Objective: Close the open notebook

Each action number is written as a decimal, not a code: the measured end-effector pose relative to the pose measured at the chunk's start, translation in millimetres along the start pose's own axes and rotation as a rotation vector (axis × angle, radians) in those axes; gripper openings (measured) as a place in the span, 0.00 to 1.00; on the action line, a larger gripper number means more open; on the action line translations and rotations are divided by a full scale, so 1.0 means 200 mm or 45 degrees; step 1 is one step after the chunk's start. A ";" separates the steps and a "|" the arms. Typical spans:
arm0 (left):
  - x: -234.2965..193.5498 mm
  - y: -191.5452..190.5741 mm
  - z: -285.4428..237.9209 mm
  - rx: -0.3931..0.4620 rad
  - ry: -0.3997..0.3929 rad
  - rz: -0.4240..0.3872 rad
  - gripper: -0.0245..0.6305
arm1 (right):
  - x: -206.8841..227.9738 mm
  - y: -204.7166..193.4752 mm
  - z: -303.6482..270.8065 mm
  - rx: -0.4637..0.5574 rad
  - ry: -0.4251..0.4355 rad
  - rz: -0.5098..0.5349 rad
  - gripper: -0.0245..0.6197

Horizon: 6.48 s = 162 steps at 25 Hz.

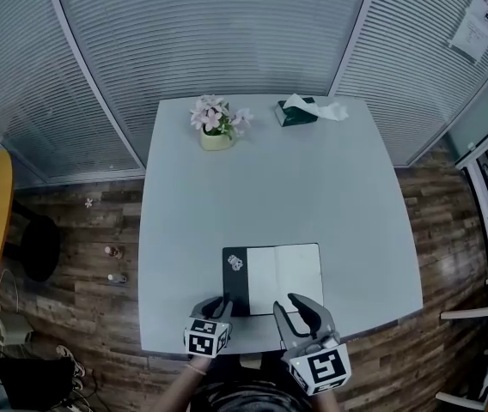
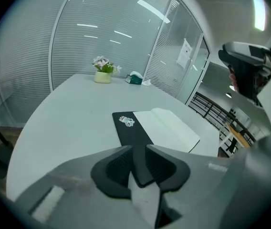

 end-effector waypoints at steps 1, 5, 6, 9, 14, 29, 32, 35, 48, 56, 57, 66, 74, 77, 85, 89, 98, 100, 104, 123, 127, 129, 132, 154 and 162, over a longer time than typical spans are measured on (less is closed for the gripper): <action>0.00 -0.02 -0.01 -0.019 0.002 -0.001 0.16 | 0.01 0.00 0.01 -0.002 -0.010 -0.002 0.21; -0.02 -0.07 -0.06 -0.069 0.028 0.006 0.17 | 0.04 -0.02 0.05 -0.010 -0.043 -0.020 0.21; -0.03 -0.08 -0.07 -0.074 0.036 0.015 0.17 | 0.05 -0.03 0.06 -0.011 -0.051 -0.026 0.21; -0.05 -0.10 -0.10 -0.087 0.068 0.065 0.17 | 0.07 -0.04 0.09 -0.017 -0.070 -0.037 0.21; -0.07 -0.12 -0.12 -0.025 0.081 0.319 0.20 | 0.12 -0.05 0.12 -0.017 -0.095 -0.052 0.21; -0.06 -0.09 -0.08 0.100 -0.011 0.620 0.20 | 0.17 -0.05 0.13 -0.002 -0.061 -0.070 0.21; -0.03 -0.06 -0.05 0.129 -0.015 0.604 0.20 | 0.17 -0.04 0.13 0.007 -0.049 -0.074 0.22; 0.01 -0.04 -0.01 0.164 -0.026 0.582 0.20 | 0.17 -0.03 0.12 0.013 -0.030 -0.072 0.22; 0.20 0.15 0.06 0.259 -0.087 0.358 0.20 | 0.17 -0.01 0.12 0.049 0.075 -0.063 0.22; 0.32 0.23 0.07 0.323 -0.107 0.317 0.20 | 0.22 0.01 0.12 0.064 0.127 -0.049 0.22; 0.34 0.24 0.06 0.325 -0.100 0.295 0.20 | 0.22 0.01 0.13 0.066 0.136 -0.050 0.22; 0.45 0.27 -0.01 0.310 0.010 0.179 0.18 | 0.30 0.03 0.14 0.087 0.208 -0.030 0.22; 0.52 0.28 -0.06 0.328 0.063 0.172 0.13 | 0.41 0.04 0.16 0.092 0.224 -0.016 0.22; 0.54 0.29 -0.07 0.330 0.073 0.169 0.12 | 0.45 0.03 0.17 0.095 0.223 -0.023 0.22; 0.64 0.33 -0.11 0.345 0.056 0.154 0.10 | 0.56 0.02 0.23 0.105 0.205 -0.036 0.22; 0.70 0.36 -0.16 0.347 0.048 0.130 0.10 | 0.61 0.00 0.25 0.105 0.199 -0.044 0.22; 0.82 0.38 -0.27 0.339 0.044 0.095 0.10 | 0.69 -0.03 0.30 0.108 0.201 -0.051 0.22; 0.84 0.38 -0.29 0.329 0.044 0.079 0.10 | 0.71 -0.03 0.30 0.109 0.200 -0.052 0.22; 0.88 0.39 -0.34 0.305 0.038 0.041 0.10 | 0.73 -0.05 0.32 0.102 0.195 -0.054 0.22; 1.04 0.32 -0.68 0.122 -0.009 -0.043 0.15 | 0.88 -0.15 0.43 0.053 0.095 -0.090 0.22; 1.05 0.29 -0.74 0.078 0.000 -0.030 0.15 | 0.92 -0.17 0.45 0.036 0.068 -0.095 0.22; 1.05 0.28 -0.78 0.059 0.003 -0.025 0.16 | 0.94 -0.18 0.45 0.032 0.059 -0.099 0.22; 1.05 0.27 -0.82 0.036 0.011 -0.016 0.17 | 0.96 -0.19 0.46 0.030 0.050 -0.108 0.22; 1.10 0.10 -1.04 -0.104 0.027 -0.010 0.32 | 1.03 -0.22 0.47 0.017 0.028 -0.118 0.22; 1.06 0.15 -0.96 -0.042 -0.049 0.035 0.30 | 1.01 -0.22 0.45 0.019 0.047 -0.112 0.22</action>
Point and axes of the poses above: the fingertips, and each gripper's own axes: z backward along the fingers, x to its right, y out of its top, the point moved 5 cm from there along z, backward along the fingers, and after that the axes turned 10 degrees about -y, right-handed, at the moved point
